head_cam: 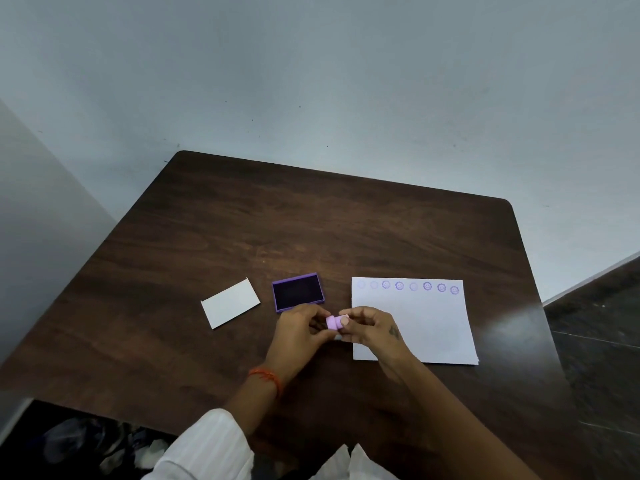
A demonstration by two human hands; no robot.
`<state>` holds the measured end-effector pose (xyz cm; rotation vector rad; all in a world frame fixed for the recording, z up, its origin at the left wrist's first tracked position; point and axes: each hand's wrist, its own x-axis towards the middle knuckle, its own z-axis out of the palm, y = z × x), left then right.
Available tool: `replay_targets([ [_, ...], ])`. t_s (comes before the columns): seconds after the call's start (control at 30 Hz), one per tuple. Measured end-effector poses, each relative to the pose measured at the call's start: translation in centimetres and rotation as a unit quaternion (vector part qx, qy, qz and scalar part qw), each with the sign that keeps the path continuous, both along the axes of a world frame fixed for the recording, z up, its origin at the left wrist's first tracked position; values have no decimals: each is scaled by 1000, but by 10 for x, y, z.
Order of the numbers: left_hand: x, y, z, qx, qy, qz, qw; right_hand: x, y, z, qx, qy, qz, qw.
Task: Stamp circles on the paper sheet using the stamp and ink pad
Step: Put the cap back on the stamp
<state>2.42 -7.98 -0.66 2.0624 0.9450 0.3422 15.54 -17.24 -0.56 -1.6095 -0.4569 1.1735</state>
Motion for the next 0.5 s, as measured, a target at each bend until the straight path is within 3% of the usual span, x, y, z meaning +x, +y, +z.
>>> replay_targets([
  [0.17,0,-2,-1,-4,-5,0,1000,-2,2,0,-59,-27,-1,998],
  [0.33,0,-2,-1,4,-13,7,1000,-3,0,-5,-16,9,-13,1000],
  [0.5,-2,-5,-2,-10,-16,1,1000,-5,0,-3,-39,3,-10,999],
])
